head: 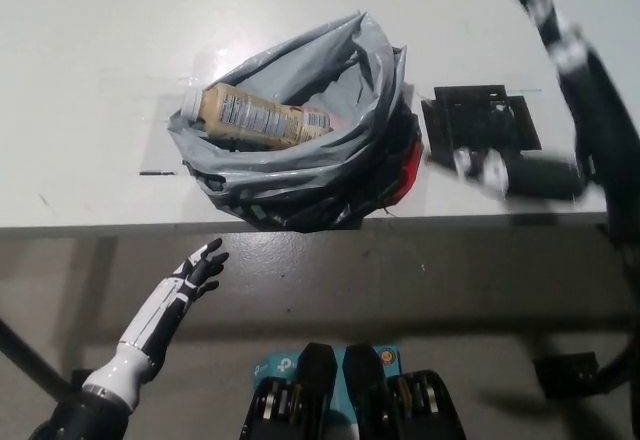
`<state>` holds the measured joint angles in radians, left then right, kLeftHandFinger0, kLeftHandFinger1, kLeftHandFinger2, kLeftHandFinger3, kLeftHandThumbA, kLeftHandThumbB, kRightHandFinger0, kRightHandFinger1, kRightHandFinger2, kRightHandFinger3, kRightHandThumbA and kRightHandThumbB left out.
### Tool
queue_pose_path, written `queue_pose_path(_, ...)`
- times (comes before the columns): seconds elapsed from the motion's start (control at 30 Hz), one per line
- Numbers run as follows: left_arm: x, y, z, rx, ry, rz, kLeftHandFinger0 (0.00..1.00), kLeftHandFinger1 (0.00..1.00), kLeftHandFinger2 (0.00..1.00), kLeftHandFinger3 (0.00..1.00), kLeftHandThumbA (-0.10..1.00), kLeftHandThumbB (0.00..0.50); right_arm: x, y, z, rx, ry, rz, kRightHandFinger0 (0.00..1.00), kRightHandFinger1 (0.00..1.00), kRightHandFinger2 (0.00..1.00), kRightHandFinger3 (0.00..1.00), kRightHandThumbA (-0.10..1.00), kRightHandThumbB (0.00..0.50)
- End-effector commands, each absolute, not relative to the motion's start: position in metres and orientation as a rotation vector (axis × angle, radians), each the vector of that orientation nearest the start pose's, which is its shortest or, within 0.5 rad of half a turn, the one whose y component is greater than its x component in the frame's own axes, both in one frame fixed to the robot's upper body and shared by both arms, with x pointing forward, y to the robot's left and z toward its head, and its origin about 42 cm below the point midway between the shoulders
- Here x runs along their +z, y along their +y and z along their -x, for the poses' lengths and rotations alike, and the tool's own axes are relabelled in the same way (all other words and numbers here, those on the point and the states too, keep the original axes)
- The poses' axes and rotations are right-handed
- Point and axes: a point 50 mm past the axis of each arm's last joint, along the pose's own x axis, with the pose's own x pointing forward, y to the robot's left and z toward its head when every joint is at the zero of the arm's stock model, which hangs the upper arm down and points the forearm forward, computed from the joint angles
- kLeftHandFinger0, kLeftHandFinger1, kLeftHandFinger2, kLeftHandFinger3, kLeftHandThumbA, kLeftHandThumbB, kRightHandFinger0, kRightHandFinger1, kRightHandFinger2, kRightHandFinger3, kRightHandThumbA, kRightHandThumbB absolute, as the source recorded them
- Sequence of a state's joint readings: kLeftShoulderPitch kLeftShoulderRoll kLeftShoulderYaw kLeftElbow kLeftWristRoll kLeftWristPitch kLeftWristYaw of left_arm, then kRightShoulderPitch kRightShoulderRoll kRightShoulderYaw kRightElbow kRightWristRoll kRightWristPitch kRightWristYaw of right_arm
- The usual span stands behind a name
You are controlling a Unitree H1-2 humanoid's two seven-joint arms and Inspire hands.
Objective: Use the right hand to pick up a bottle of protein shake and place it into a plastic bag on the left side
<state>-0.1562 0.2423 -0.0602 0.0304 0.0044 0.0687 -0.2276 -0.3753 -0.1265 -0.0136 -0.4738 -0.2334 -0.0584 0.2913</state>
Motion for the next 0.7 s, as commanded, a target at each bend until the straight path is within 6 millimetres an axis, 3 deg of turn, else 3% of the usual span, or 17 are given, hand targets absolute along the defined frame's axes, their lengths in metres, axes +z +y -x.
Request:
queue_pose_path(0.0,0.153,0.263,-0.348,-0.273,-0.132,-0.314,1.0,1.0,1.0,1.0,1.0,0.17,0.301,-0.199,-0.253,0.114,-1.035,0.252,1.0,1.0,1.0,1.0,1.0,0.256)
queue_pose_path(0.23,0.139,0.264,-0.329,-0.271,-0.096,-0.295,1.0,1.0,1.0,1.0,1.0,0.171,0.217,-0.182,-0.288,0.122,-0.697,0.159,1.0,1.0,1.0,1.0,1.0,0.277)
queue_pose_path(0.27,0.138,0.264,-0.328,-0.271,-0.095,-0.3,1.0,1.0,1.0,1.0,1.0,0.183,0.197,-0.182,-0.298,0.093,-0.619,0.142,1.0,1.0,1.0,1.0,1.0,0.264)
queue_pose_path(0.43,0.134,0.263,-0.323,-0.277,-0.09,-0.296,1.0,1.0,1.0,1.0,1.0,0.14,0.141,-0.187,-0.315,0.082,-0.432,0.136,1.0,1.0,1.0,1.0,1.0,0.218)
queue_pose_path(0.57,0.133,0.262,-0.32,-0.286,-0.076,-0.308,1.0,1.0,1.0,1.0,1.0,0.147,0.109,-0.192,-0.317,0.107,-0.325,0.139,1.0,1.0,1.0,1.0,1.0,0.229)
queue_pose_path(0.67,0.133,0.261,-0.32,-0.286,-0.072,-0.309,1.0,1.0,1.0,1.0,1.0,0.153,0.098,-0.198,-0.317,0.121,-0.282,0.163,1.0,1.0,1.0,1.0,1.0,0.217)
